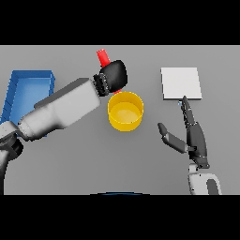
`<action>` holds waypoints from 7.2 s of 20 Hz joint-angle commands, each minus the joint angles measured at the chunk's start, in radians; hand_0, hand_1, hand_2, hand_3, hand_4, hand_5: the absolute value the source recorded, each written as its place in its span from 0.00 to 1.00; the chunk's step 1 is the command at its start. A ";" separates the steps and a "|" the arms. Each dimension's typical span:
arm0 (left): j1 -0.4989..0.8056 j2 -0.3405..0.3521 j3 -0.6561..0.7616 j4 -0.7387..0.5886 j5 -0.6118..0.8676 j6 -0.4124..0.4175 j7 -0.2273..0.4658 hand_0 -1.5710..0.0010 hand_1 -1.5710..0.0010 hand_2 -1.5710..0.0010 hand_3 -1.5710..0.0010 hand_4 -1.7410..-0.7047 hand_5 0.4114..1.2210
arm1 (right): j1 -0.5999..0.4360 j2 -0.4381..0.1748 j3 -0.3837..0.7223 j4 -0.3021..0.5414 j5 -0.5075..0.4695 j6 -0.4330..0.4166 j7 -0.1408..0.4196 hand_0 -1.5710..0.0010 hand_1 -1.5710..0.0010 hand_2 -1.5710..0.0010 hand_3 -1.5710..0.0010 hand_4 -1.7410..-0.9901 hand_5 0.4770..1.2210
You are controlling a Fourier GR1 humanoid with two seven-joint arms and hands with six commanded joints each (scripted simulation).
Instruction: Pick up the red beaker and tilt it to pour out 1 green nut into yellow bowl. Pick up the yellow bowl and place it on the metallic measuring scale.
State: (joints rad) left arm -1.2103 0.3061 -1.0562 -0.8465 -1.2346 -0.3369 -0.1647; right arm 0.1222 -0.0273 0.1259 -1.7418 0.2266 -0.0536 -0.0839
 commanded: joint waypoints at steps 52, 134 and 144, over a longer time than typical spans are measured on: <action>0.695 0.251 1.066 -0.248 1.064 0.361 0.659 0.07 0.14 0.19 0.16 0.36 0.45 | -0.031 -0.025 0.024 0.047 -0.001 0.045 -0.053 1.00 1.00 1.00 1.00 0.78 0.26; 0.755 0.281 1.054 -0.347 1.140 0.208 0.575 1.00 1.00 1.00 1.00 0.90 0.36 | -0.811 -0.464 0.435 0.377 0.561 0.661 0.007 0.03 0.00 0.03 0.25 0.00 1.00; 0.760 0.277 1.060 -0.394 1.158 0.217 0.658 1.00 1.00 1.00 1.00 0.86 0.42 | -0.893 -0.546 0.336 0.609 0.580 0.474 -0.056 0.00 0.00 0.01 0.26 0.00 1.00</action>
State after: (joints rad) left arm -0.4503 0.5837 0.0039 -1.2404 -0.0763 -0.1199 0.4927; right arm -0.7704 -0.5738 0.4617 -1.1323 0.8067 0.4212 -0.1360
